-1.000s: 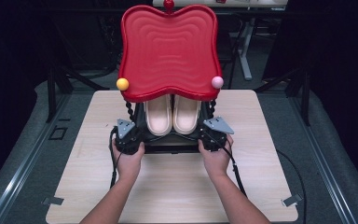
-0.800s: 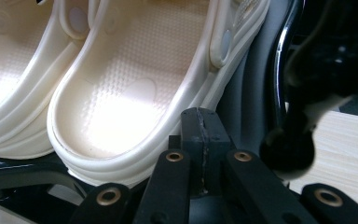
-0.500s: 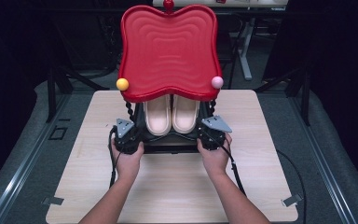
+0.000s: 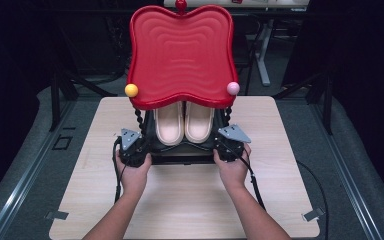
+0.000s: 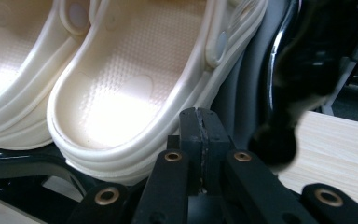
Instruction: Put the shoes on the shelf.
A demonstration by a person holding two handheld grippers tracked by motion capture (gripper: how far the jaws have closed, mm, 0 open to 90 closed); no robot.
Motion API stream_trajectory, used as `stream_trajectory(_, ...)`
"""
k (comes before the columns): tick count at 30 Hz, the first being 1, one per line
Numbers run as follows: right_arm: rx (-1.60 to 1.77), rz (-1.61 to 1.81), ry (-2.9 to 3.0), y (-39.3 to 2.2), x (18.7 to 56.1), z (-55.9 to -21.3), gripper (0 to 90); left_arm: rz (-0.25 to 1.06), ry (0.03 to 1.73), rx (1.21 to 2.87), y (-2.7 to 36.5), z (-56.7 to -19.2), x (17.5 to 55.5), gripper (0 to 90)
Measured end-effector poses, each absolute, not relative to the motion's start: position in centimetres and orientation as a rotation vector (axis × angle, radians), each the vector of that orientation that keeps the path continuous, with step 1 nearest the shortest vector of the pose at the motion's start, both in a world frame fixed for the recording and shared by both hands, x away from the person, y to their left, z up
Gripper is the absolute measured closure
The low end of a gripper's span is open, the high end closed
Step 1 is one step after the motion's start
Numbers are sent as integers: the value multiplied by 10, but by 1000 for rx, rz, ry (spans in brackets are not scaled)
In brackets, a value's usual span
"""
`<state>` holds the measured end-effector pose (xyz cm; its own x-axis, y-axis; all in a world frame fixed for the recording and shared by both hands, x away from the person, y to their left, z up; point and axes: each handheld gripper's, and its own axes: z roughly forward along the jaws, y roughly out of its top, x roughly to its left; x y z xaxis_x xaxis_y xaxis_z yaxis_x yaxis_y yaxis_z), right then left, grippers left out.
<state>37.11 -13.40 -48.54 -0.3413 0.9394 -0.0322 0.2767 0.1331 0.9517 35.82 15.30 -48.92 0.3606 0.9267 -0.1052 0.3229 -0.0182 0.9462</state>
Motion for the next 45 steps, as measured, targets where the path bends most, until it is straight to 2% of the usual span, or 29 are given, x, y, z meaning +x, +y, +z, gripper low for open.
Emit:
stream_trajectory(8,1147,1196,1765,-146,353,-487,884,688,1115,1592,159,-484,336,880)
stream_trajectory(15,1100,1180,1793,-160,330,-483,840,711,1105,1618,172,-482,316,845)
stream_trajectory(22,1079,1181,1813,-178,308,-480,800,745,1171,1629,199,-491,303,789)
stream_trajectory(30,1101,1166,1857,-194,293,-484,663,736,1198,1651,222,-501,296,688)
stream_trajectory(35,1117,1140,1892,-203,289,-494,562,743,1211,1673,233,-510,292,573)
stream_trajectory(40,1126,1132,1909,-212,282,-504,503,703,1234,1695,244,-520,289,508)
stream_trajectory(45,1167,1118,1895,-225,283,-519,474,702,1243,1683,253,-529,287,488)
